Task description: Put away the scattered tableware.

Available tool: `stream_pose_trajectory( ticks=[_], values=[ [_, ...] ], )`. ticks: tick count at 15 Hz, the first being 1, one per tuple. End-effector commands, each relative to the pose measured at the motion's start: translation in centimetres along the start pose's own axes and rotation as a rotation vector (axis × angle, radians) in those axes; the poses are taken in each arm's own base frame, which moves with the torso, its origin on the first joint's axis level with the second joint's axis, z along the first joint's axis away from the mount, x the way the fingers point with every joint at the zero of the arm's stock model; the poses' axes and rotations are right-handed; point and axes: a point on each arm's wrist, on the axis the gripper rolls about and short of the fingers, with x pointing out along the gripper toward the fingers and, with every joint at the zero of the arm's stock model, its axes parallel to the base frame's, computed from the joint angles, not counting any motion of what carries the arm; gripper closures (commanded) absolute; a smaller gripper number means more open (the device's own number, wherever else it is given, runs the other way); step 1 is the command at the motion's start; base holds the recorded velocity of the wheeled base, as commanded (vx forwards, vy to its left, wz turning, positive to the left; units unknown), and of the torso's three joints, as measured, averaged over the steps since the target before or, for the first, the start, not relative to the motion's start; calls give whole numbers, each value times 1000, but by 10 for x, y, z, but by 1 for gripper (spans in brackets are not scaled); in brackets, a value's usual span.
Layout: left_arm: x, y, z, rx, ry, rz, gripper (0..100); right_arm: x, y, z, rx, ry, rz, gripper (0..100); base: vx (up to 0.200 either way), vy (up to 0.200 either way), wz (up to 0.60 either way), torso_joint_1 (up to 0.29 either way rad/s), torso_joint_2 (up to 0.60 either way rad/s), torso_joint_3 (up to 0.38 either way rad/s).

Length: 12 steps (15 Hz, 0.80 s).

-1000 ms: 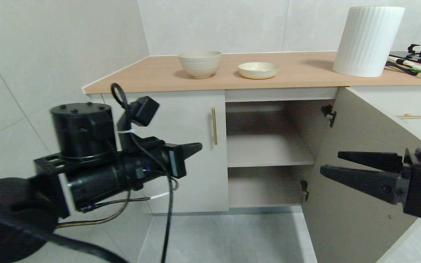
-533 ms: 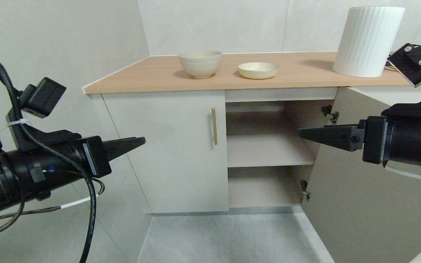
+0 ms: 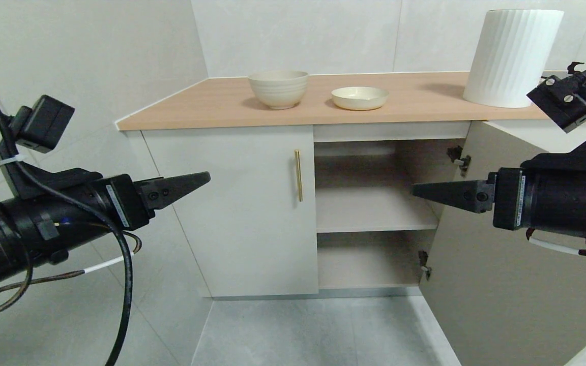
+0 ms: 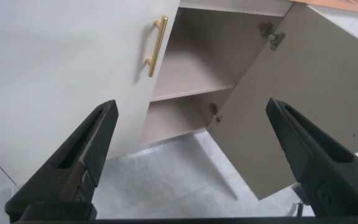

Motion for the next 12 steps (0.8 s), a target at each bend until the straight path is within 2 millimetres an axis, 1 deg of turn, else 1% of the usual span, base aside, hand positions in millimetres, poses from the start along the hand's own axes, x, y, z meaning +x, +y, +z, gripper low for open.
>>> stream_pose_trajectory(
  ticks=[1, 4, 8, 12],
  values=[
    [1, 1, -1, -2, 3, 3, 0, -3, 1, -1, -2, -2, 1, 0, 0, 0, 0, 0, 0, 0],
    [1, 1, -1, -1, 7, 2, 0, -4, 1, -2, -5, -3, 1, 0, 0, 0, 0, 0, 0, 0],
    [1, 2, -2, 9, 21, 8, 0, -6, 1, -3, -7, 1, 5, 0, 200, 0, 0, 2, 2, 6],
    [1, 2, -2, 11, 16, 10, 0, -6, 0, -7, -3, 49, 5, 0, 200, 0, 0, 2, 2, -5]
  ],
)
